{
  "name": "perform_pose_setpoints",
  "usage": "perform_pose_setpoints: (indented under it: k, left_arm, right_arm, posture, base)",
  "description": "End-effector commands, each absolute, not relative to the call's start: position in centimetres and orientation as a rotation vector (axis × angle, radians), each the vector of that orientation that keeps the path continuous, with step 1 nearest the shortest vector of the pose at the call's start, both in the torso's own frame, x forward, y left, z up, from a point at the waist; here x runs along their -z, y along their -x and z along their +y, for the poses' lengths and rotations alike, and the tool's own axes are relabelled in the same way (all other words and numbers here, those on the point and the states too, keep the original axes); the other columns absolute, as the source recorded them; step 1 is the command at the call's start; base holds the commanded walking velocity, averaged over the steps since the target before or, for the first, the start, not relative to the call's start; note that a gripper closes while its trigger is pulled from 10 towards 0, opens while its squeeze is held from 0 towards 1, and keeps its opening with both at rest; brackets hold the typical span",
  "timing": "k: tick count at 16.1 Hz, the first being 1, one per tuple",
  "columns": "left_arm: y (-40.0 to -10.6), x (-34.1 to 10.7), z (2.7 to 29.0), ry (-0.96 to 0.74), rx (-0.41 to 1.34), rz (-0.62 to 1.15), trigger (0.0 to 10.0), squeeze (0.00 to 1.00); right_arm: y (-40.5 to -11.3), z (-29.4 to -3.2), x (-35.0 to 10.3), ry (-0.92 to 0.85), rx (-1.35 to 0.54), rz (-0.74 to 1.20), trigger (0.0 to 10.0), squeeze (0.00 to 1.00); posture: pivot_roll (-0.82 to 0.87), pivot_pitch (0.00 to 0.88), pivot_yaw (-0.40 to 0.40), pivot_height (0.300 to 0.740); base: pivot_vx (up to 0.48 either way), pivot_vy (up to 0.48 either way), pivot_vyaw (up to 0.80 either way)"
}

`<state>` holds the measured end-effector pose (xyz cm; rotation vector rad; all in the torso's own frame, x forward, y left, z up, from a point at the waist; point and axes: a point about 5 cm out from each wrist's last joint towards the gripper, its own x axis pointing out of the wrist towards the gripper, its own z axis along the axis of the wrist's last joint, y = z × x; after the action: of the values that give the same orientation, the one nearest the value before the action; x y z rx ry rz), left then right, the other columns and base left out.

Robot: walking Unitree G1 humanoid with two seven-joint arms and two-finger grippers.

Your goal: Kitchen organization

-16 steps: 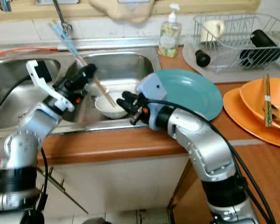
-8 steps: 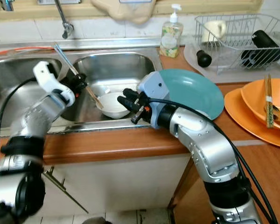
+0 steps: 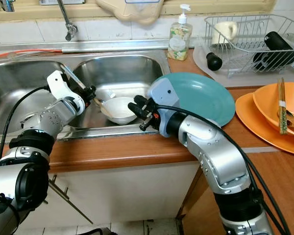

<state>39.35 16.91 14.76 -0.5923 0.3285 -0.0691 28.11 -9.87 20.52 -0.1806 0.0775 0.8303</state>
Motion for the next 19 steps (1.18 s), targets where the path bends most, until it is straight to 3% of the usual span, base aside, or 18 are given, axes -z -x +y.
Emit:
perform_pose_setpoints:
  k: [1, 7, 11, 14, 15, 16, 17, 18, 19]
  left_arm:
    - [-39.4, -14.9, 17.0, 0.566, 0.084, 0.336, 10.0, 1.00]
    - [-39.0, -13.8, 16.3, 0.513, 0.161, 0.423, 10.0, 1.00]
    - [-39.0, -13.6, 16.0, 0.315, 0.210, 0.432, 10.0, 1.00]
    - [-39.3, -14.6, 15.6, 0.169, 0.264, 0.346, 10.0, 1.00]
    - [-39.3, -15.0, 15.4, 0.167, 0.281, 0.316, 10.0, 1.00]
    - [-39.3, -15.7, 14.8, 0.186, 0.328, 0.256, 10.0, 0.81]
    - [-39.2, -15.9, 14.4, 0.208, 0.368, 0.231, 10.0, 0.44]
    - [-39.0, -16.1, 13.5, 0.275, 0.430, 0.214, 10.0, 0.18]
    - [-38.8, -16.6, 12.8, 0.399, 0.483, 0.198, 10.0, 0.47]
  right_arm:
    - [-28.1, -10.1, -21.0, 0.179, -0.806, 0.065, 10.0, 0.00]
    - [-29.0, -11.2, -20.6, 0.142, -0.655, 0.104, 10.0, 0.00]
    - [-29.3, -12.4, -20.7, 0.095, -0.529, 0.106, 10.0, 0.00]
    - [-29.3, -14.1, -20.7, 0.022, -0.365, 0.127, 10.0, 0.00]
    - [-29.3, -14.5, -20.6, 0.005, -0.329, 0.140, 10.0, 0.84]
    - [-29.0, -15.4, -20.4, -0.027, -0.277, 0.167, 10.0, 1.00]
    - [-28.8, -16.0, -20.3, -0.034, -0.246, 0.180, 10.0, 1.00]
    - [-28.5, -16.8, -20.2, -0.042, -0.211, 0.195, 10.0, 1.00]
    - [-28.2, -17.5, -20.2, -0.050, -0.180, 0.206, 10.0, 1.00]
  posture:
    - [-0.04, 0.000, 0.082, 0.740]
    - [-0.04, 0.000, 0.081, 0.740]
    - [-0.04, 0.000, 0.085, 0.740]
    - [-0.05, 0.000, 0.089, 0.740]
    - [-0.05, 0.000, 0.090, 0.740]
    - [-0.05, 0.000, 0.091, 0.740]
    - [-0.06, 0.000, 0.093, 0.740]
    - [-0.06, 0.000, 0.094, 0.740]
    - [-0.06, 0.000, 0.095, 0.740]
  base:
    - [0.000, 0.000, 0.00]
    - [0.000, 0.000, 0.00]
    - [0.000, 0.000, 0.00]
    - [0.000, 0.000, 0.00]
    - [0.000, 0.000, 0.00]
    - [0.000, 0.000, 0.00]
    - [0.000, 0.000, 0.00]
    - [0.000, 0.000, 0.00]
    - [0.000, 0.000, 0.00]
